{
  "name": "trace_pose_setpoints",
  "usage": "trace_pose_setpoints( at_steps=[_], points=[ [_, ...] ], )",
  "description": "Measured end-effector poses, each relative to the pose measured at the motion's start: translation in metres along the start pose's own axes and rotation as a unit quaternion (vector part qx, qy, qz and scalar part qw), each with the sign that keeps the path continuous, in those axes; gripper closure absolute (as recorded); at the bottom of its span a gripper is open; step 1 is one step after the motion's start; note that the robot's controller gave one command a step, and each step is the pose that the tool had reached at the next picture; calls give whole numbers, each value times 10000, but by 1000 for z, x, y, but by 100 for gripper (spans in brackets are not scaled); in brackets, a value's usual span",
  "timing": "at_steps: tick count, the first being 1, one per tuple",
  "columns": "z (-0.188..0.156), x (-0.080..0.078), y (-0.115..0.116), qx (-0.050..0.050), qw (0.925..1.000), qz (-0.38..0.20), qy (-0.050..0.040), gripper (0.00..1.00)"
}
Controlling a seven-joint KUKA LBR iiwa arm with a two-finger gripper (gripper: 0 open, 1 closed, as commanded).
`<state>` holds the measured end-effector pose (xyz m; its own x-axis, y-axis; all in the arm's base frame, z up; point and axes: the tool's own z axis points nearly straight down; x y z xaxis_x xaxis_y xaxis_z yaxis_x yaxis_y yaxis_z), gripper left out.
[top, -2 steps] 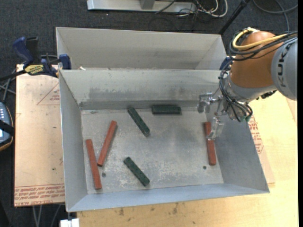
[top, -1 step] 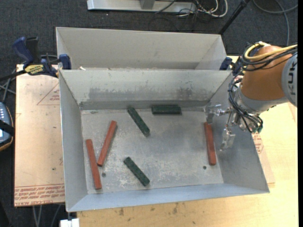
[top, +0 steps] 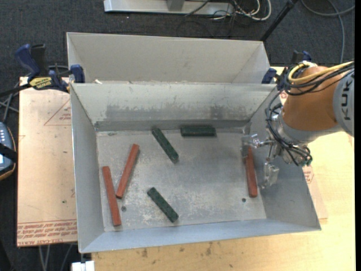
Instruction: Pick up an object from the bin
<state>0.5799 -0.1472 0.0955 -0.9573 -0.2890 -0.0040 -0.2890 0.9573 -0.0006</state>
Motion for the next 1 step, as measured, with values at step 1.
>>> trace_pose_setpoints(
  at_steps=[1],
  points=[
    [21, 45, 12, -6, 9977, -675, 0, 0]
  ],
)
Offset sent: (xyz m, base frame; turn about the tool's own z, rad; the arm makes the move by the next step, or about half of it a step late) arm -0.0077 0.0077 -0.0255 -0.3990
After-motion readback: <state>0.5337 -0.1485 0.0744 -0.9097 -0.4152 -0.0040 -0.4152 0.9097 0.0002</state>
